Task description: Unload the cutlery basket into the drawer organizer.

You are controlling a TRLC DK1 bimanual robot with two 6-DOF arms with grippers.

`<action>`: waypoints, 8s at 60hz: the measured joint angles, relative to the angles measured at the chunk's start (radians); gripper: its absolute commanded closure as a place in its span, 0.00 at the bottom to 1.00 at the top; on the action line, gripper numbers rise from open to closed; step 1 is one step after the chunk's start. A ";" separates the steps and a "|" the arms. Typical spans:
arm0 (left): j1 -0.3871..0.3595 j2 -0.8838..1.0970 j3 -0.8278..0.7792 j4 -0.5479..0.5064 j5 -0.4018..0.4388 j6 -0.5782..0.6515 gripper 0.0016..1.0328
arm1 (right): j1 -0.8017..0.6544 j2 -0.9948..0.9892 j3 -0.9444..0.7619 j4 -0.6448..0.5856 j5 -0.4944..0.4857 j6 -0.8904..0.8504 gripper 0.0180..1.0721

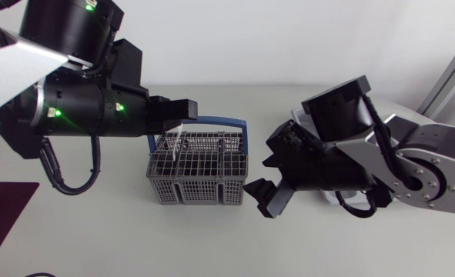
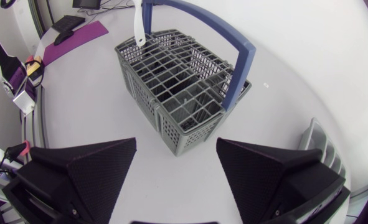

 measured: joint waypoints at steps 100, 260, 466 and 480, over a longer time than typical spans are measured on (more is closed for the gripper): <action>0.064 0.105 0.050 -0.346 0.876 0.860 0.93 | -0.035 -0.117 -0.069 -0.106 -0.489 -0.509 0.12; 0.043 0.225 0.177 -0.140 0.183 0.422 0.04 | -0.661 -0.219 -0.232 -0.016 -0.062 -0.927 0.95; 0.270 0.171 -0.247 0.148 0.309 0.526 0.81 | -0.060 0.336 0.108 0.266 -0.013 -0.209 0.95; 0.288 0.195 -0.236 0.158 0.329 0.526 0.81 | -0.060 0.337 0.110 0.267 -0.010 -0.209 0.95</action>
